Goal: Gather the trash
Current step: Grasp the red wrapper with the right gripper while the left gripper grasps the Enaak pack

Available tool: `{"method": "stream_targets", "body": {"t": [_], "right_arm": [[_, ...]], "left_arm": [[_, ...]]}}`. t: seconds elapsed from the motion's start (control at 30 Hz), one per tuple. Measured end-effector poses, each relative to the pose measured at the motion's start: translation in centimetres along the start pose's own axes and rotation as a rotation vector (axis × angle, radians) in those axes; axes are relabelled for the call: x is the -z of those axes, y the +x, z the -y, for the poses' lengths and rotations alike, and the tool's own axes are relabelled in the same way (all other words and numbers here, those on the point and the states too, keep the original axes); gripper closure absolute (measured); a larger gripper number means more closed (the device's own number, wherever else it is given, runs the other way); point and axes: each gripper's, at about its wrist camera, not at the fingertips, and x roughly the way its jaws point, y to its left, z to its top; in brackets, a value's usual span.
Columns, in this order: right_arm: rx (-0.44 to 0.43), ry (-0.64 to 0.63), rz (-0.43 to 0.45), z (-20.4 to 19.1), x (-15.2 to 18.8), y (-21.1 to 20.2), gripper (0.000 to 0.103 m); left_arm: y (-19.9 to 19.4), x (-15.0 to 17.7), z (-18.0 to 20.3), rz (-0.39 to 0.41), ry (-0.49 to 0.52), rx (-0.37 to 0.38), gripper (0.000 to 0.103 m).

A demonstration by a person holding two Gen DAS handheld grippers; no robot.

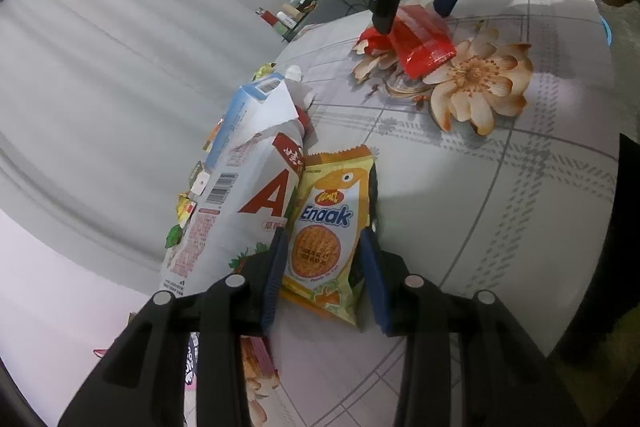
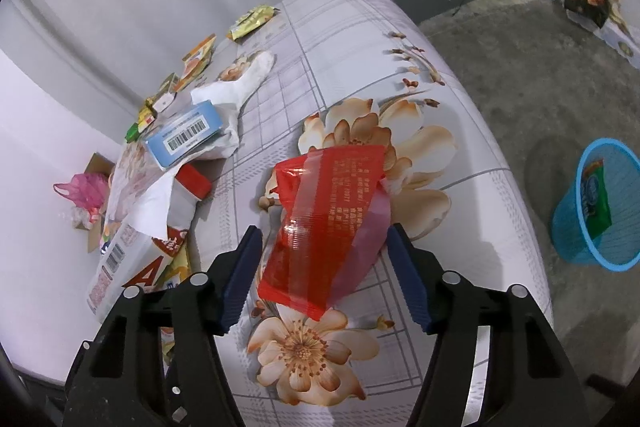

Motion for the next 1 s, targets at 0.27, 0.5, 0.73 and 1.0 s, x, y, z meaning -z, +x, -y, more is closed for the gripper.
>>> {"method": "stream_targets", "body": {"t": [0.27, 0.5, 0.73, 1.0], "right_arm": [[0.010, 0.018, 0.003, 0.7, 0.2, 0.0, 0.066], [0.001, 0.040, 0.010, 1.3, 0.3, -0.2, 0.076], [-0.011, 0.042, 0.025, 1.6, 0.7, -1.1, 0.083], [-0.031, 0.056, 0.037, 2.3, 1.4, -2.3, 0.085]], "left_arm": [[0.1, 0.0, 0.3, -0.008, -0.018, 0.027, 0.101], [0.0, 0.1, 0.1, 0.009, -0.034, 0.023, 0.103], [-1.4, -0.3, -0.3, 0.048, -0.049, 0.016, 0.103], [-4.5, -1.4, -0.2, 0.122, -0.069, 0.044, 0.103]]}}
